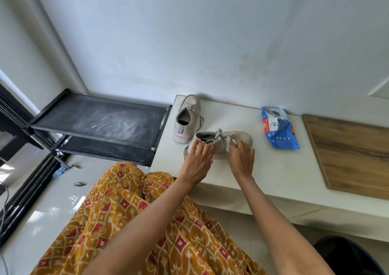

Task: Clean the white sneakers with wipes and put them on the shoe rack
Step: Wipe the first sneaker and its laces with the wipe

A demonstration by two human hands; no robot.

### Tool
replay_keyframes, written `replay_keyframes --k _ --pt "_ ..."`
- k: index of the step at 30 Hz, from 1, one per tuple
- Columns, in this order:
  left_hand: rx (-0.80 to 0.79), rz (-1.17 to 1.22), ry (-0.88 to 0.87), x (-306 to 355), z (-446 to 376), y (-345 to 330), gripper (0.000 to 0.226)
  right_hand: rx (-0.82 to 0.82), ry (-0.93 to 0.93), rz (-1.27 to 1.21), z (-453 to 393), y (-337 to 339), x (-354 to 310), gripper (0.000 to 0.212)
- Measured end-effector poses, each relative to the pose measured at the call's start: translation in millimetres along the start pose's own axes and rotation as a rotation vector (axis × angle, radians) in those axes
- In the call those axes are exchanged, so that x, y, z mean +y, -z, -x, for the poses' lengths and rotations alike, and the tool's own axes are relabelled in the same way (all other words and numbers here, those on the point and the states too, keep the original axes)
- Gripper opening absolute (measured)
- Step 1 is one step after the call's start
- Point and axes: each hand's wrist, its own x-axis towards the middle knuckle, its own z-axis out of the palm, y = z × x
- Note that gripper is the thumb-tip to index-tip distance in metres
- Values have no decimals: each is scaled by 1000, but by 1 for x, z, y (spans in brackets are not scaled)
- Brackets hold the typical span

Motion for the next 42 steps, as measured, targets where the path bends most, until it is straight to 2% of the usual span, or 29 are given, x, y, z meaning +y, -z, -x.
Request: replay_keyframes --k 4,7,10,12,14,19,21,24,25,27,29,32,33,35,38,40,42 --pt "15 -54 -31 -9 -2 -3 58 -165 19 173 -12 3 42 31" --pt "15 -42 -46 -10 -3 -3 55 -226 -6 190 -32 12 38 24" --pt "33 -10 -38 -9 -4 0 52 -99 -109 -14 -38 19 11 23" --pt "49 28 -30 -11 -7 1 47 1 28 -59 -31 13 1 30" --pt "53 59 -34 -14 -10 1 46 0 122 -26 -21 7 10 32" --pt "74 69 -23 -16 -15 3 43 -82 136 254 -22 4 54 34" --pt "82 71 -13 -14 -16 5 40 -126 50 272 -37 12 53 25" --pt "80 107 41 -14 -21 8 31 -65 -127 9 -54 25 26 27" --pt "74 114 56 -15 -22 8 28 -11 -74 -64 -56 27 16 29" --pt "61 115 71 -15 -25 8 29 86 165 -89 -51 23 3 23" --pt "52 118 71 -17 -26 8 32 49 244 -79 -41 16 6 11" --pt "24 109 56 -19 -26 10 35 -115 27 9 -37 9 30 7" --pt "14 106 53 -20 -26 10 35 -130 0 35 -40 8 35 15" --pt "14 103 45 -21 -26 12 36 -117 -3 60 -51 11 35 23" --pt "62 80 9 -24 -25 12 40 12 -118 -112 -64 19 11 22" --pt "86 54 -22 -27 -26 13 42 55 -15 -154 -62 17 -5 24" --pt "95 45 -87 -30 -27 11 39 11 166 -81 -56 7 -5 12"
